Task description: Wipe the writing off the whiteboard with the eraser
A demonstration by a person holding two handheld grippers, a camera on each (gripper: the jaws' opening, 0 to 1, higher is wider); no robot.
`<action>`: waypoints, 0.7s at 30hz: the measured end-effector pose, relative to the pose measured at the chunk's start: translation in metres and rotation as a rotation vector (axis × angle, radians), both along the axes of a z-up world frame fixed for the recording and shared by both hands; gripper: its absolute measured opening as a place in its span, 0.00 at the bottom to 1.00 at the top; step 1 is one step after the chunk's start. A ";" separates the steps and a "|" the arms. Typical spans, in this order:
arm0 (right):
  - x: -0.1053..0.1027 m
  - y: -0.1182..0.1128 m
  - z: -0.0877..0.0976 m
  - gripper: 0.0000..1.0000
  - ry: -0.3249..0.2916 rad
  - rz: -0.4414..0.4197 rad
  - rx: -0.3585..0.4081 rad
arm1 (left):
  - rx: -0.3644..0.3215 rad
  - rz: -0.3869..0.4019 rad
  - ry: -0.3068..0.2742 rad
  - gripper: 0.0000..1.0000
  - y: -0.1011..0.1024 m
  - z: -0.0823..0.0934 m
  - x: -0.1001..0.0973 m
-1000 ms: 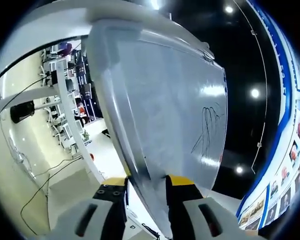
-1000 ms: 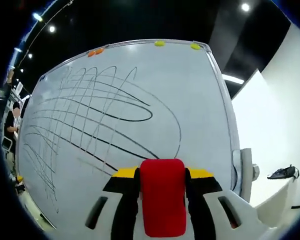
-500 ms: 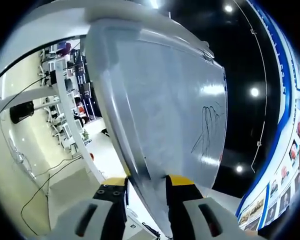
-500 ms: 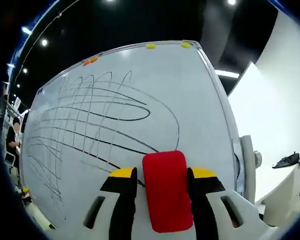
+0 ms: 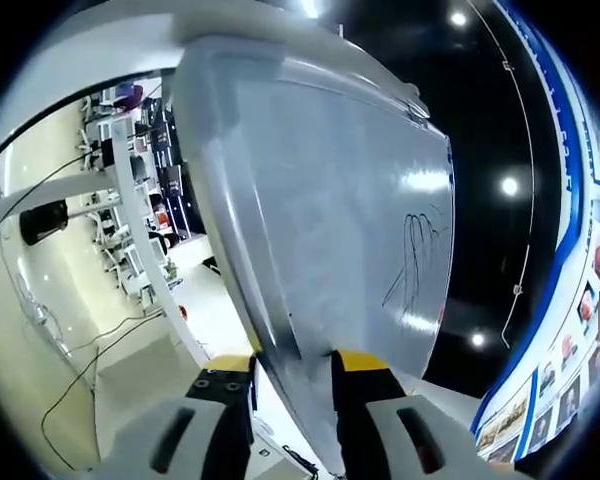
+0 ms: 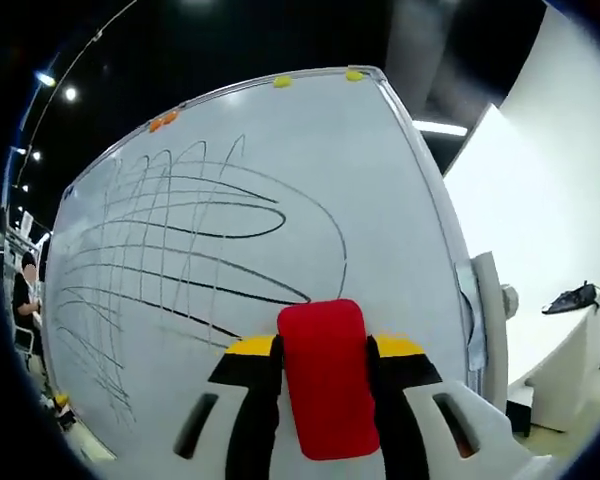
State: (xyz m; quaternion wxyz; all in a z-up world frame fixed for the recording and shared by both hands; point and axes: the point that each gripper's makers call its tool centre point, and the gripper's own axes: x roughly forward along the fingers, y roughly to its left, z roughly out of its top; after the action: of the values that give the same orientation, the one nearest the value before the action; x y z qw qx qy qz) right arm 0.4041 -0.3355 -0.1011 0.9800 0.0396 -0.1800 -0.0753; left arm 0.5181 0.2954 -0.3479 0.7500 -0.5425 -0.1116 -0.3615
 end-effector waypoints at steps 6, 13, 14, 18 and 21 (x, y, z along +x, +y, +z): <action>0.000 0.000 0.004 0.36 -0.003 -0.013 0.038 | -0.002 -0.007 -0.004 0.31 0.001 -0.002 0.002; 0.000 -0.003 0.008 0.36 0.011 -0.014 0.076 | 0.000 -0.007 -0.005 0.31 -0.001 0.000 -0.001; -0.001 -0.002 0.009 0.36 0.002 -0.025 0.078 | 0.000 -0.007 -0.005 0.31 0.000 0.000 -0.001; 0.000 -0.002 0.008 0.36 -0.035 -0.031 0.165 | 0.002 -0.003 -0.004 0.31 -0.001 0.002 -0.005; 0.000 0.000 0.007 0.36 -0.057 -0.030 0.227 | -0.008 -0.009 -0.003 0.31 -0.001 0.003 -0.006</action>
State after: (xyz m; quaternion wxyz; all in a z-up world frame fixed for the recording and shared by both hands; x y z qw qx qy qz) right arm 0.4038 -0.3354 -0.0945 0.9624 0.1496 -0.1989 -0.1088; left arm 0.5125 0.2940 -0.3454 0.7460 -0.5457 -0.1118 -0.3650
